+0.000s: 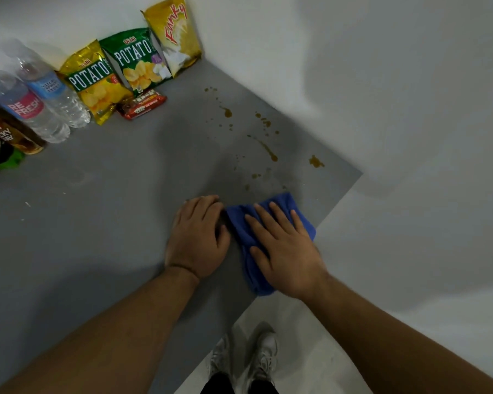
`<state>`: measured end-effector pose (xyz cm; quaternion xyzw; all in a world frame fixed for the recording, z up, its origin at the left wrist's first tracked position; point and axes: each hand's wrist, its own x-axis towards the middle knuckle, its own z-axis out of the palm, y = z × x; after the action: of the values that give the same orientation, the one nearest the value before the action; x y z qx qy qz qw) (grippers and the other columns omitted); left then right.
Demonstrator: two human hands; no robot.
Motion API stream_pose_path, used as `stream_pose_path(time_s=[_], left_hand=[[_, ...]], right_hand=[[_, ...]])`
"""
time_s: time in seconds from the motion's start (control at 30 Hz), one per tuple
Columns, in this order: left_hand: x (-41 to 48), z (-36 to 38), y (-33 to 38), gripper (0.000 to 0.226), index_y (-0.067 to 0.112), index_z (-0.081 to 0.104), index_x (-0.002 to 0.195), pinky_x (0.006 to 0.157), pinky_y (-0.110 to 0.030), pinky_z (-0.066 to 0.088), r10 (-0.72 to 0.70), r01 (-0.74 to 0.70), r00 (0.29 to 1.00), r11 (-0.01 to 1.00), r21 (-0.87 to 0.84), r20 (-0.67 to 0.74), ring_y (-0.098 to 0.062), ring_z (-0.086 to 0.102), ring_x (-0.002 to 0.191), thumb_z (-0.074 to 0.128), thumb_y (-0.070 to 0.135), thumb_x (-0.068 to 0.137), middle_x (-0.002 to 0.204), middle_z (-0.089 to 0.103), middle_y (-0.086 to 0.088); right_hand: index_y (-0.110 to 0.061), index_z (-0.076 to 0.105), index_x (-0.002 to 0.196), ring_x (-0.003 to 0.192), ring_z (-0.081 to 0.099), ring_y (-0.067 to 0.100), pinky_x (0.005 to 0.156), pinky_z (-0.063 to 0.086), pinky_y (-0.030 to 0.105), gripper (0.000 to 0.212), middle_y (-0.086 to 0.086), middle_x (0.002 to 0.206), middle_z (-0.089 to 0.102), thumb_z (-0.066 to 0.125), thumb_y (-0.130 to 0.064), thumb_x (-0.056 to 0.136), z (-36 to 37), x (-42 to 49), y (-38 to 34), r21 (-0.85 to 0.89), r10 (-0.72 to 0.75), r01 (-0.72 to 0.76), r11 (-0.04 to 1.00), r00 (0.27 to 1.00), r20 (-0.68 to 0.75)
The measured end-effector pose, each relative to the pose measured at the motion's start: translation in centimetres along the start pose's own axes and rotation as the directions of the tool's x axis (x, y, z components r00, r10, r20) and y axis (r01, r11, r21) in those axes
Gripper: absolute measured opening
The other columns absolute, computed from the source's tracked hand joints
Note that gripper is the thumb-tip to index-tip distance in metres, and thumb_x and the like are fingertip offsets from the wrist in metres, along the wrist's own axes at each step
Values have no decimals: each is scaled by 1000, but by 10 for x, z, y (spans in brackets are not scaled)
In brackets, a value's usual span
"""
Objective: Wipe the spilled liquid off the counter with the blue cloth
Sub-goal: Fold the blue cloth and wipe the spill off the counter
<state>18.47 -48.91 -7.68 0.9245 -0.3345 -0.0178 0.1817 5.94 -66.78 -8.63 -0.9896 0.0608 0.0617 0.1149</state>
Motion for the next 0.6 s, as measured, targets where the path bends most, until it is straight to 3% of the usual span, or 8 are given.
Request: stream_pose_path(time_s=[0.1, 0.17, 0.37, 0.6], left_hand=[[-1, 0, 0, 41, 7, 63, 128, 113, -53, 42, -5, 5, 1000, 1000, 7, 9, -34, 54, 130, 55, 27, 93, 142, 59, -10], [-1, 1, 0, 42, 6, 63, 128, 114, -54, 41, -10, 10, 1000, 1000, 10, 13, -35, 53, 130, 56, 28, 93, 142, 58, -11], [0, 2, 0, 40, 7, 63, 126, 113, -51, 43, 6, -6, 1000, 1000, 5, 3, -31, 54, 126, 55, 27, 92, 140, 59, -9], [0, 4, -3, 38, 7, 65, 124, 109, -53, 45, 5, -5, 1000, 1000, 1, -19, -32, 56, 124, 60, 26, 91, 140, 61, -9]], right_hand=[[-36, 23, 163, 160, 4, 18, 129, 6, 53, 57, -11, 171, 17, 25, -54, 109, 0, -19, 26, 43, -66, 68, 997, 996, -54], [-36, 25, 162, 160, 7, 18, 128, 7, 54, 56, -11, 171, 20, 25, -55, 109, -1, -18, 38, 38, -29, 32, 999, 997, -74], [-32, 13, 165, 160, -6, 27, 126, -9, 57, 70, -5, 174, 5, 12, -63, 102, -6, 33, 12, -20, 172, -172, 985, 985, -10], [-38, 15, 164, 160, 0, 18, 128, 4, 56, 65, -11, 173, 12, 19, -65, 106, -1, -5, 35, 8, 10, -10, 1000, 1000, -24]])
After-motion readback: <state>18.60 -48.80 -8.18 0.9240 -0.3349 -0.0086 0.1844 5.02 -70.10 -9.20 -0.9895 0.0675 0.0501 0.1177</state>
